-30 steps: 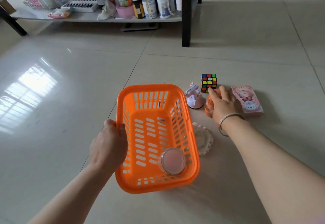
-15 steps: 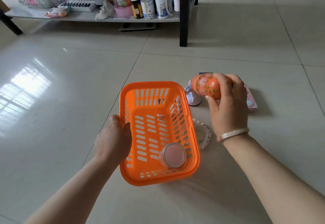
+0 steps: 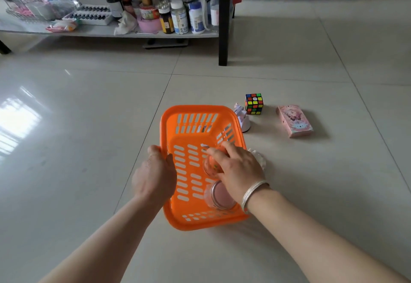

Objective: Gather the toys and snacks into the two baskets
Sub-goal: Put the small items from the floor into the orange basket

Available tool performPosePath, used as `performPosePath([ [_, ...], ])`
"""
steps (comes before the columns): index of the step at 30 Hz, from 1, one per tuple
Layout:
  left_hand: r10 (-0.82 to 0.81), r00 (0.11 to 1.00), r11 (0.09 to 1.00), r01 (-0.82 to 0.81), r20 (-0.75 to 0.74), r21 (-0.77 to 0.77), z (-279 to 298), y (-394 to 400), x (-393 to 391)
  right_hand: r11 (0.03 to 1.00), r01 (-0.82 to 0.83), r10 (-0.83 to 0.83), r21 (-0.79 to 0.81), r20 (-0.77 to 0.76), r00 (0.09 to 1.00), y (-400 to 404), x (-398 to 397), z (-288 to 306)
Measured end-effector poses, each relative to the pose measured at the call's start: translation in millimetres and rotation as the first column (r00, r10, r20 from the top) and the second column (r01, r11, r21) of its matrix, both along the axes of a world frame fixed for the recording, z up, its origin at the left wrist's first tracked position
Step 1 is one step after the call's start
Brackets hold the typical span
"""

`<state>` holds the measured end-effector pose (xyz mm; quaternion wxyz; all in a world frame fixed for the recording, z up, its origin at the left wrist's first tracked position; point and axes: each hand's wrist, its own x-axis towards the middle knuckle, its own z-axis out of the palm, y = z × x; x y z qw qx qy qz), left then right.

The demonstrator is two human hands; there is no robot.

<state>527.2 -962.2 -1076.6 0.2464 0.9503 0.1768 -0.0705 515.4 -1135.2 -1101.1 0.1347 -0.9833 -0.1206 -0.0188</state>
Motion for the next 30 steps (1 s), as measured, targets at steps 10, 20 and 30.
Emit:
performPosePath([
  [10, -0.043, 0.998, 0.992, 0.048, 0.041, -0.117, 43.4, 30.1, -2.3, 0.994, 0.048, -0.057, -0.097, -0.094, 0.994, 33.5, -6.3, 36.1],
  [20, -0.02, 0.998, 0.986, 0.029, 0.051, -0.166, 76.3, 46.5, 10.5, 0.98, 0.033, -0.064, -0.196, -0.156, 0.986, 34.4, -17.4, 94.6],
  [30, 0.099, 0.994, 0.982, -0.089, 0.052, -0.168, 65.9, 2.0, 20.5, 0.995, 0.046, -0.057, 0.084, 0.133, 0.989, -30.4, 20.8, 62.8],
])
